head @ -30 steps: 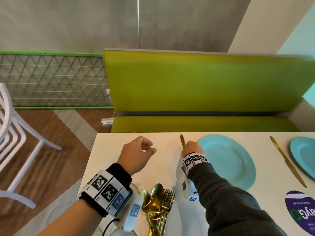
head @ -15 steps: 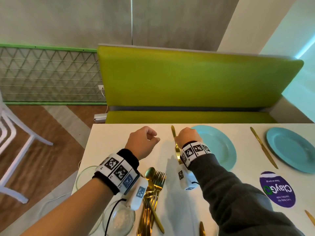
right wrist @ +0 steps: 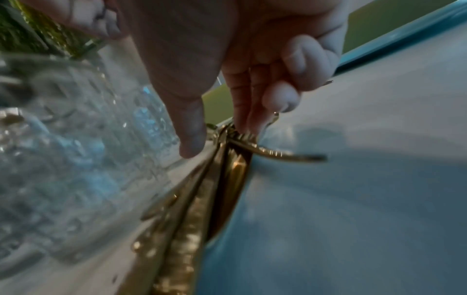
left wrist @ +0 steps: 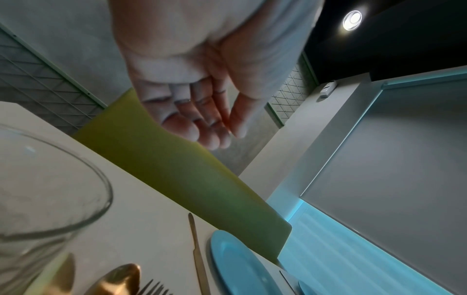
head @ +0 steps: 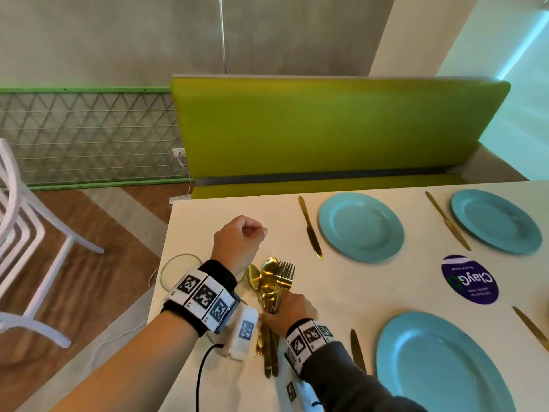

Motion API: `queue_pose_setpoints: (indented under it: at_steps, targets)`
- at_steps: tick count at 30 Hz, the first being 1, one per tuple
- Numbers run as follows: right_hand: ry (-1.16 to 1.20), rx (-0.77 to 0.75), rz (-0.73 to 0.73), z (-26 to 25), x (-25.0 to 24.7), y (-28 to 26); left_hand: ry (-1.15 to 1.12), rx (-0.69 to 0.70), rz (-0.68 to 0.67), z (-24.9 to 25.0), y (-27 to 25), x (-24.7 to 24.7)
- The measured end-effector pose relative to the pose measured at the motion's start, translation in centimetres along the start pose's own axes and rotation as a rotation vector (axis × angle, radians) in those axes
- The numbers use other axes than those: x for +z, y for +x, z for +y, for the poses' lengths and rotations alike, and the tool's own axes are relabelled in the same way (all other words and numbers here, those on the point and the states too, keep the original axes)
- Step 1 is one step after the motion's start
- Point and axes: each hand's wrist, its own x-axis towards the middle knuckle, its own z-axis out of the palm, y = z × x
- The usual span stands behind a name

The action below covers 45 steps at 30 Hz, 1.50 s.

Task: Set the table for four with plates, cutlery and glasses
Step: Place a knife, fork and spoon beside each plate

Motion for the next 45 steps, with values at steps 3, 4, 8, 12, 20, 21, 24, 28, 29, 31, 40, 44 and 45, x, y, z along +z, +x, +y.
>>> queue_pose_setpoints:
  at_steps: [3, 4, 8, 12, 20, 21, 24, 28, 29, 31, 40, 44, 45]
  targets:
    - [0.064, 0.025, 0.016, -0.1, 0.4, -0.1, 0.002, -0.005, -0.009, -0.4, -0.7, -0.5]
    - [0.088, 0.039, 0.02, -0.1, 0.4, -0.1, 0.003, -0.006, -0.016, -0.6, -0.8, -0.7]
    - [0.161, 0.077, 0.031, 0.0, 0.6, 0.0, 0.012, -0.004, -0.025, -0.9, -1.2, -1.3]
    - [0.265, 0.171, 0.051, 0.4, 0.4, 0.2, 0.021, 0.008, -0.029, -0.8, -1.5, -1.5]
    - [0.259, 0.19, 0.029, 0.0, 0.6, 0.8, 0.014, -0.002, -0.046, -0.7, -1.6, -1.3]
    - [0.258, 0.188, 0.031, 0.1, 0.5, 0.9, 0.009, -0.007, -0.056, -0.7, -1.7, -1.1]
    - [0.268, 0.201, 0.021, 0.4, 0.4, 0.8, -0.008, -0.038, -0.105, -0.7, -2.2, -0.4]
    - [0.218, 0.171, -0.014, 1.6, -0.3, 0.6, -0.062, -0.111, -0.202, -0.9, -3.1, 1.1]
    - [0.196, 0.16, -0.023, 2.0, -0.6, 0.5, -0.055, -0.131, -0.241, -1.0, -3.3, 1.6]
    - [0.16, 0.144, -0.043, 2.8, -1.4, 0.1, 0.008, -0.176, -0.332, -1.1, -3.8, 2.7]
    - [0.319, -0.092, 0.094, 4.2, -9.4, -5.1, -0.377, -0.488, -0.7, 1.5, -6.4, 6.9]
    - [0.376, -0.129, 0.111, 4.8, -10.5, -6.7, -0.566, -0.43, -0.712, 3.4, -7.0, 8.1]
    - [0.373, -0.13, 0.12, 5.0, -10.6, -6.7, -0.563, -0.397, -0.704, 3.6, -7.1, 8.5]
